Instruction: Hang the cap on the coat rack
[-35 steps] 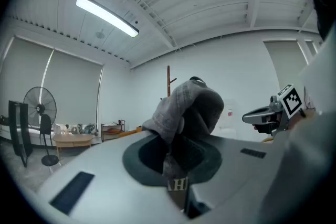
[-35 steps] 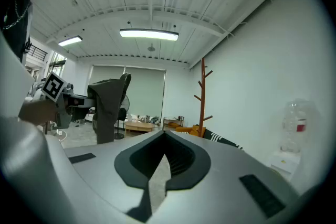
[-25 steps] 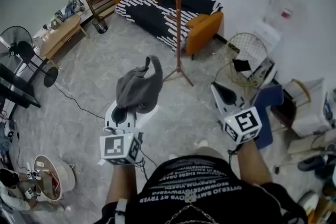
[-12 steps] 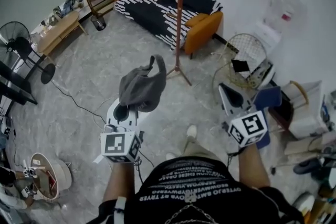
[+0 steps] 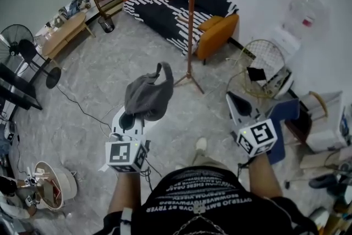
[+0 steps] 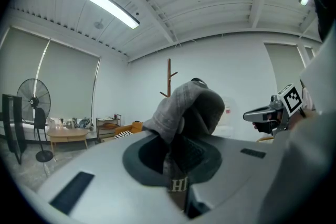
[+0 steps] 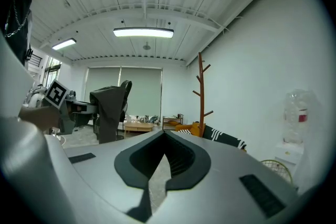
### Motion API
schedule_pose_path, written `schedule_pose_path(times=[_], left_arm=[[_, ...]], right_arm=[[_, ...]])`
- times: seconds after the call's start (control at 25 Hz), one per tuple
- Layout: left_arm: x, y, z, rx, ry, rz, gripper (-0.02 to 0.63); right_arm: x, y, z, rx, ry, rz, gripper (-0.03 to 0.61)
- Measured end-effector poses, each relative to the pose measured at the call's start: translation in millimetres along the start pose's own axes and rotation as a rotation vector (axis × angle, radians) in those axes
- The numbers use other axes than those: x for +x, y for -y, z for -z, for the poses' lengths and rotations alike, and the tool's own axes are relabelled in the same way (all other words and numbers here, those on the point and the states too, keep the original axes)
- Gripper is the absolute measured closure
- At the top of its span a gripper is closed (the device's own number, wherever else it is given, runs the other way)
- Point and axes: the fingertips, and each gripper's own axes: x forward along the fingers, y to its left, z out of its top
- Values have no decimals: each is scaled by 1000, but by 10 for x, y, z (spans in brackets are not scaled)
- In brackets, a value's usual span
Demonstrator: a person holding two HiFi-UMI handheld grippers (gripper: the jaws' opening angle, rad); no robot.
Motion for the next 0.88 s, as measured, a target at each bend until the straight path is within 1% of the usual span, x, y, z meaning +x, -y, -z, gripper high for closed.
schedule_pose_path(times=[0.08, 0.2, 0.28, 0.4, 0.56, 0.68, 0.8, 0.88], left_arm=[[74, -8, -6, -2, 7, -3, 598], [203, 18, -2, 15, 9, 18, 598], [312, 5, 40, 15, -4, 25, 598], [438, -36, 99, -2, -23, 13, 598], [589, -39, 49, 7, -13, 10, 598], [716, -71, 72, 9, -29, -4, 598], [872, -39, 21, 32, -26, 9, 598], [965, -13, -1, 28, -31, 18, 598]], right_arm=[[66, 57, 26, 3, -2, -1, 575], [144, 137, 95, 4, -8, -4, 575], [201, 191, 113, 2, -17, -7, 575], [285, 273, 109, 3, -40, -6, 575], [382, 418, 134, 7, -57, -3, 575], [475, 501, 163, 3, -66, -5, 575], [547, 587, 170, 0, -58, -10, 575], [575, 665, 177, 9, -56, -7, 575]])
